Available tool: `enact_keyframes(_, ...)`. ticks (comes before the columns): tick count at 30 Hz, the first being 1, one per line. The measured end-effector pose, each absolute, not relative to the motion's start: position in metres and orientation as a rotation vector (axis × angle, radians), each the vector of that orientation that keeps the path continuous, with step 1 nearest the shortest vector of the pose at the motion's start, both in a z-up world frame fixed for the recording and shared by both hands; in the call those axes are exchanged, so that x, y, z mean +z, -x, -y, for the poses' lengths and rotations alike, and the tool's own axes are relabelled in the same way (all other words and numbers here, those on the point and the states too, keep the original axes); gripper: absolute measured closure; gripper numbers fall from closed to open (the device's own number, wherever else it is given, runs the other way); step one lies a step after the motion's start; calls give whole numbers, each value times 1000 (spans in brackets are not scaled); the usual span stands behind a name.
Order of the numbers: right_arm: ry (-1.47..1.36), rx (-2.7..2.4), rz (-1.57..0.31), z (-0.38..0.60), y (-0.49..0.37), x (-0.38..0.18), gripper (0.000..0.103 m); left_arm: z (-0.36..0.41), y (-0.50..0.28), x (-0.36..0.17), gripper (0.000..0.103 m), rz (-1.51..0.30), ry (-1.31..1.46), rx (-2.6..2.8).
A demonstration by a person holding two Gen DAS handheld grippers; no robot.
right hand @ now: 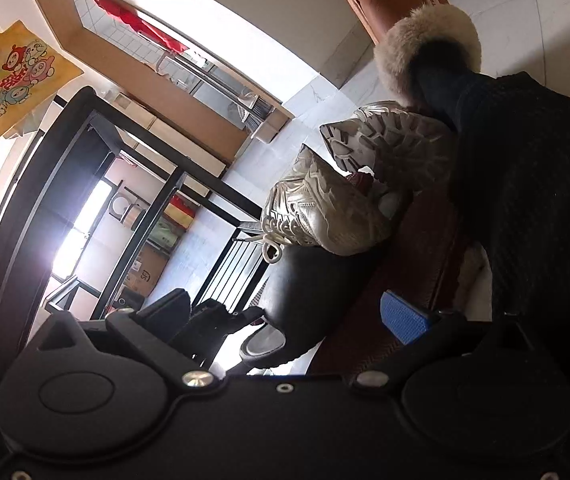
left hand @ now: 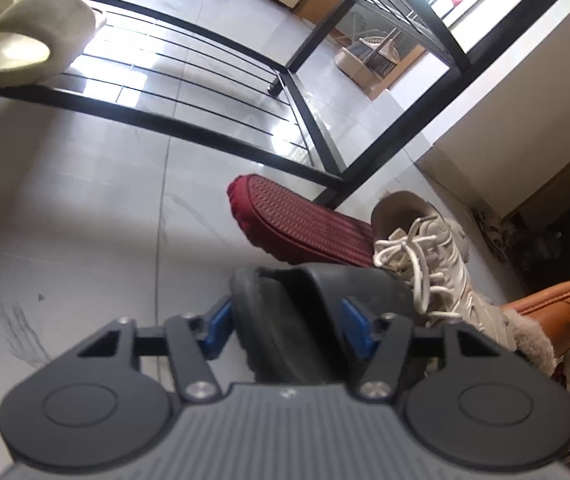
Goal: Organize scattered shoes
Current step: 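Reach the left tool into the pile and grasp a second black slide, then carry the second black slide with the left tool and release it before the rack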
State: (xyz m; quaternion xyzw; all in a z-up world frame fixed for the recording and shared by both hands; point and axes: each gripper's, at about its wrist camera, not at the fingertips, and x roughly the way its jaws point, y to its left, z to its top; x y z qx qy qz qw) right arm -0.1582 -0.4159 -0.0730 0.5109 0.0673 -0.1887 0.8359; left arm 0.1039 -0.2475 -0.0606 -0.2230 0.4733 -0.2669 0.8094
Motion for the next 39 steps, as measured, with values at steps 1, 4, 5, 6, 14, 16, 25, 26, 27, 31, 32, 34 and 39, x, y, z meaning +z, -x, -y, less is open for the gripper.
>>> enact_keyframes(1,-1082,-400,-143,416,158,-73,0,246,-105,-62,78,-1022,486,-571)
enact_keyframes(4,-1078,-402,-143,415,158,-72,0,241,-107,-66,77,-1053,514,-572)
enact_keyframes(5,-1077,-402,-142,415,159,-71,0,239,-108,-68,65,-1063,524,-572)
enact_keyframes(6,-1078,-402,-142,414,159,-71,0,238,-108,-69,60,-1074,533,-573)
enact_keyframes(14,-1075,-401,-145,413,157,-71,0,253,-96,-67,79,-1027,479,-623)
enact_keyframes(16,-1081,-403,-145,414,157,-72,0,252,-94,-64,82,-1015,492,-621)
enact_keyframes(25,-1084,-408,-147,412,156,-73,0,250,-76,-38,83,-967,389,-673)
enact_keyframes(26,-1084,-408,-147,412,156,-73,0,251,-73,-33,83,-949,361,-681)
enact_keyframes(27,-1086,-411,-148,413,156,-75,0,252,-70,-27,84,-931,334,-689)
enact_keyframes(31,-1088,-416,-154,413,155,-76,0,249,-63,-2,84,-863,273,-700)
enact_keyframes(32,-1086,-416,-155,413,154,-76,0,248,-61,5,84,-837,247,-700)
enact_keyframes(34,-1086,-418,-158,413,154,-76,0,243,-54,22,84,-763,183,-703)
enact_keyframes(39,-1085,-421,-165,413,154,-76,0,225,-42,51,84,-645,116,-716)
